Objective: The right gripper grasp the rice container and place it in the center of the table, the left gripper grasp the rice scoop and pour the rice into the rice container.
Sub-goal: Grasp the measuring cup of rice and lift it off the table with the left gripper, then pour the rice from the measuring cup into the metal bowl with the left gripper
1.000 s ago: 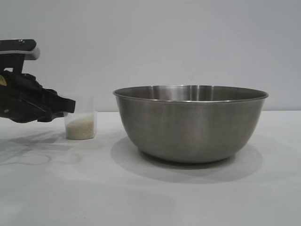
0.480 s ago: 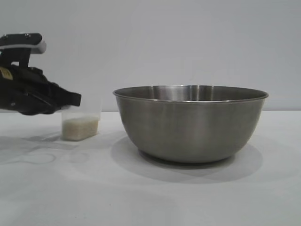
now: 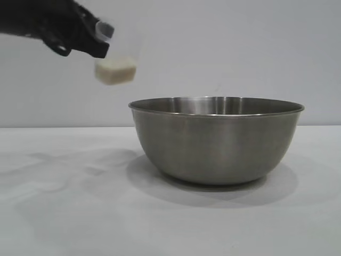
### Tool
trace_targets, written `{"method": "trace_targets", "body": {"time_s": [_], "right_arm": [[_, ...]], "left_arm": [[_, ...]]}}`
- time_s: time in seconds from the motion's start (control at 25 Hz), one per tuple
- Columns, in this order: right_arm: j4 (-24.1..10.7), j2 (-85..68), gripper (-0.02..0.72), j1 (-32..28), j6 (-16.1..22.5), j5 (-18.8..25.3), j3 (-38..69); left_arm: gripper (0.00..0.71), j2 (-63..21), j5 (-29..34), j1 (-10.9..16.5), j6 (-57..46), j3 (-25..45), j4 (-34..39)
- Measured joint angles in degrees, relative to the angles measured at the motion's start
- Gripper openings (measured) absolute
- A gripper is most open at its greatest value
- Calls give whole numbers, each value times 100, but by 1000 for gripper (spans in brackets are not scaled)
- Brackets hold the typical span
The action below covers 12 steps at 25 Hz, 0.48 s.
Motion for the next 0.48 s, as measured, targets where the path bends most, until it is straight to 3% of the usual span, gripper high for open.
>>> {"method": "trace_targets", "body": {"time_s": [0.24, 0.48], "right_arm": [[0, 0, 375, 0, 12, 0, 0], [0, 0, 375, 0, 12, 0, 0]], "left_arm": [[0, 26, 751, -704, 2011, -544, 9], [0, 184, 1150, -975, 3754, -870, 160]]}}
